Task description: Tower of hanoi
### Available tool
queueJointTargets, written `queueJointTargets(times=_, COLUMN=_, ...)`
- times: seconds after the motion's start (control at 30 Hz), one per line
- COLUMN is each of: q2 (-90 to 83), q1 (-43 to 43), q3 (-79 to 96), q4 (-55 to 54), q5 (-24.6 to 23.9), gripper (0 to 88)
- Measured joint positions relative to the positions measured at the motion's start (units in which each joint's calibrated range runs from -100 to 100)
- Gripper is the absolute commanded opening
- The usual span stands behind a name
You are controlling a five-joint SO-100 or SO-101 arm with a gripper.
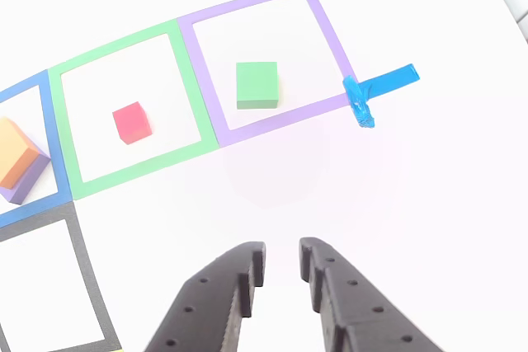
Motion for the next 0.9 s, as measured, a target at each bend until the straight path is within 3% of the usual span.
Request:
queueJointTargets(times=0.27, q2=-2.03, q1=1.99, q3=10.89, q4=-7.42, q5=0.00, gripper=5.1)
queueJointTargets(times=0.6, q2=-3.63, q1=4.80, q3=36.03, q4=-33.62, q5=-0.36, gripper=15.7)
queueJointTargets(times=0.77, q2=-0.93, q1=4.68, q3=42.32, q4=-43.77, q5=-0.36, gripper=27.5)
queueJointTargets(times=0.9, q2=1.10, q1=3.51, q3=48.52, q4=-54.01, q5=0.00, gripper=30.9)
